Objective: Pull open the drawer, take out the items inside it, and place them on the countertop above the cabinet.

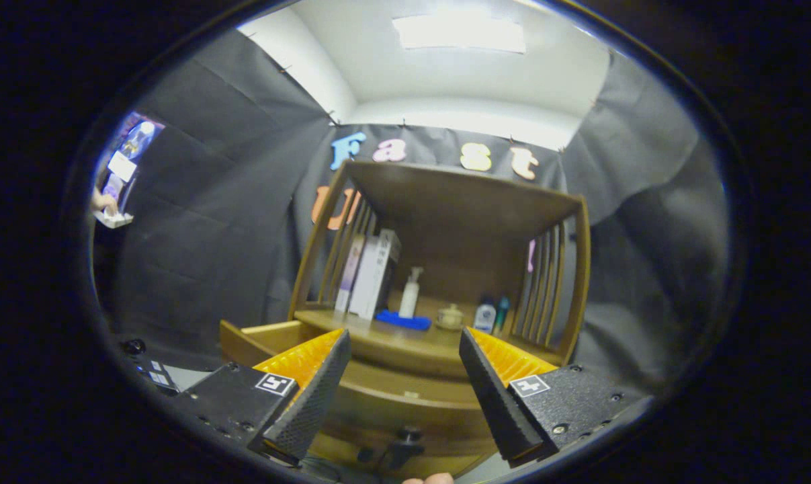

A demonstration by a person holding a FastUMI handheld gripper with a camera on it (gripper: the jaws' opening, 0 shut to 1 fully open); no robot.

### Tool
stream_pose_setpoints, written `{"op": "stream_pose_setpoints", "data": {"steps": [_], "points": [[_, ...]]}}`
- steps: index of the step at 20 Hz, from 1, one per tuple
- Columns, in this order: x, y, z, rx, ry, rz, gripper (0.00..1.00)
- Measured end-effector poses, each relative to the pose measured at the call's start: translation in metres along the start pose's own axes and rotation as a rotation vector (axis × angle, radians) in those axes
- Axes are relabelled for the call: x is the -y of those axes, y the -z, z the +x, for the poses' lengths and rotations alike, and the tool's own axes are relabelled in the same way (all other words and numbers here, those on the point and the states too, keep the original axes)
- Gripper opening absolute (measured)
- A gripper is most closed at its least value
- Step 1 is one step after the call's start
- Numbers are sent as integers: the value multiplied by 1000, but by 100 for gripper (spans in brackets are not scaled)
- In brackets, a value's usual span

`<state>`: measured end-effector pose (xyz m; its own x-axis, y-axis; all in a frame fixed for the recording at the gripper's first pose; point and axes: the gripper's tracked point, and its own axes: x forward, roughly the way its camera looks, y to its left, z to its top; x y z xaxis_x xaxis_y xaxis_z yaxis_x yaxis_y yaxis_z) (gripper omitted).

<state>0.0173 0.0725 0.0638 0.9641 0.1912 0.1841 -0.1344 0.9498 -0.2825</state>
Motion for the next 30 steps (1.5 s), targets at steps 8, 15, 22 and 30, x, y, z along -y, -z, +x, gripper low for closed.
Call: {"op": "stream_pose_setpoints", "data": {"steps": [8, 15, 22, 30], "points": [[10, 18, 100, -342, -66, 101, 100], [10, 115, 114, -817, -108, 201, 99], [9, 171, 90, -1119, -147, 244, 87], [6, 188, 83, -1160, -156, 241, 35]]}}
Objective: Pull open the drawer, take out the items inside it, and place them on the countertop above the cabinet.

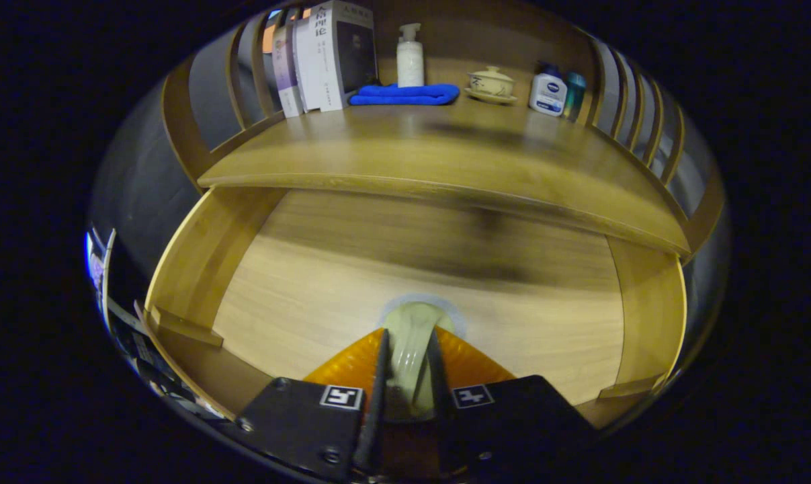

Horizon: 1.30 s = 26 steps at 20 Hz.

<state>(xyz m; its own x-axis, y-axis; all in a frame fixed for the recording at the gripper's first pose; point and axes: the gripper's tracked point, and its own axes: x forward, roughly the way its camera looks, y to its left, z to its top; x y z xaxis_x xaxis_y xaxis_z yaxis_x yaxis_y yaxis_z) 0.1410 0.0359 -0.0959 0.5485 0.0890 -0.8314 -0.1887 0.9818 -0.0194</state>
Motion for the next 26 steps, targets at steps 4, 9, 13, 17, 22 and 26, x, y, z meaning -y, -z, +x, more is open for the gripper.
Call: {"op": "stream_pose_setpoints", "data": {"steps": [4, 9, 13, 17, 22, 26], "points": [[-5, -11, -13, 73, -30, -26, 17], [-10, -46, -56, 216, 0, -119, 15], [-11, -82, -88, 277, -8, -109, 15], [6, -132, -93, 284, 12, -52, 15], [28, -176, -76, 272, 57, -1, 15], [27, -191, -52, 245, 1, 98, 15]]}}
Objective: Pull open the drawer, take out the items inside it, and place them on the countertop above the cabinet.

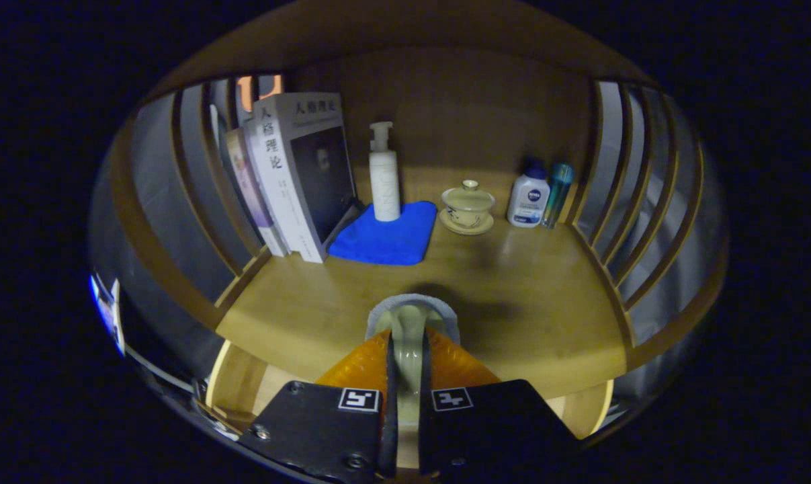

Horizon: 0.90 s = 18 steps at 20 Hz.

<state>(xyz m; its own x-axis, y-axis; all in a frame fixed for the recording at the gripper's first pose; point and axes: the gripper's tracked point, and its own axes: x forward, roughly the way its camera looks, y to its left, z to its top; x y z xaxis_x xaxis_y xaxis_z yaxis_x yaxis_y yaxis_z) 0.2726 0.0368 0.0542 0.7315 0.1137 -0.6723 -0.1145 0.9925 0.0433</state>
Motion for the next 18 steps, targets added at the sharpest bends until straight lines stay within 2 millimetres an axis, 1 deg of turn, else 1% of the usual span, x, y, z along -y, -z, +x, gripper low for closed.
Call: {"op": "stream_pose_setpoints", "data": {"steps": [1, 5, 7, 8, 9, 10, 12, 15, 18], "points": [[6, -2, 3, -5, 9, 9, 15], [11, -9, 16, -1, 19, 23, 16], [5, 3, 22, -36, -5, 23, 23], [5, -5, 21, 3, -5, 12, 34], [8, -6, 29, 21, 11, -4, 45], [5, -12, 26, 51, 4, -15, 55], [-2, -17, 17, 104, -10, -18, 77], [-3, -23, -4, 211, 6, -56, 77], [-12, -14, -41, 362, 3, -127, 77]]}}
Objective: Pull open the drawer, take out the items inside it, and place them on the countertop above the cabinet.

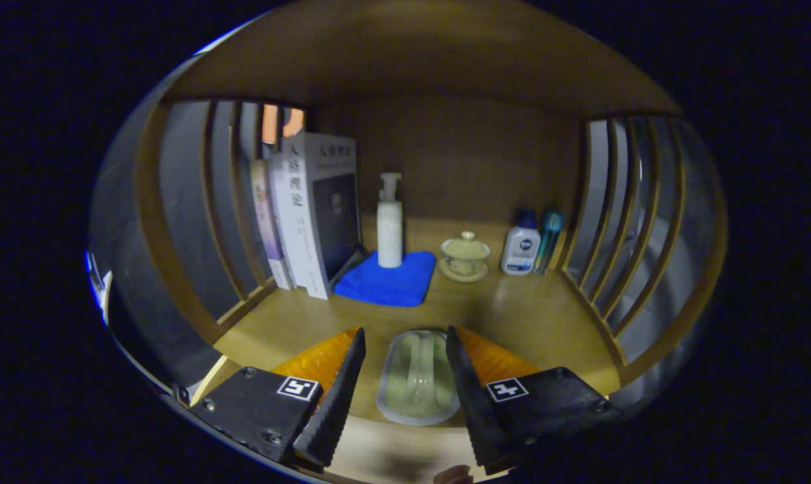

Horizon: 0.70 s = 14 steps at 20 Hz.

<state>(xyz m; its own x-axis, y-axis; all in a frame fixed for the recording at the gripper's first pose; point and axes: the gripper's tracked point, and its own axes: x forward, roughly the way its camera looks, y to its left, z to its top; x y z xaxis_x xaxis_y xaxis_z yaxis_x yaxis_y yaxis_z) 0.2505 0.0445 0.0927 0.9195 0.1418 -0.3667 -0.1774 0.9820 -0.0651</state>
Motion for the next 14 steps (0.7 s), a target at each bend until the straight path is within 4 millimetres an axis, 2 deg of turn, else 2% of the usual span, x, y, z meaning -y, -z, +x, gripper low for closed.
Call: {"op": "stream_pose_setpoints", "data": {"steps": [2, 4, 6, 9, 11, 14], "points": [[3, 10, -34, 84, 28, -73, 88], [-4, 23, -68, 159, 26, -93, 100], [-9, 35, -101, 213, 14, -68, 100], [-10, 63, -146, 275, 24, -16, 100], [-11, 92, -165, 280, 49, -20, 100], [-11, 138, -181, 267, 115, -8, 100]]}}
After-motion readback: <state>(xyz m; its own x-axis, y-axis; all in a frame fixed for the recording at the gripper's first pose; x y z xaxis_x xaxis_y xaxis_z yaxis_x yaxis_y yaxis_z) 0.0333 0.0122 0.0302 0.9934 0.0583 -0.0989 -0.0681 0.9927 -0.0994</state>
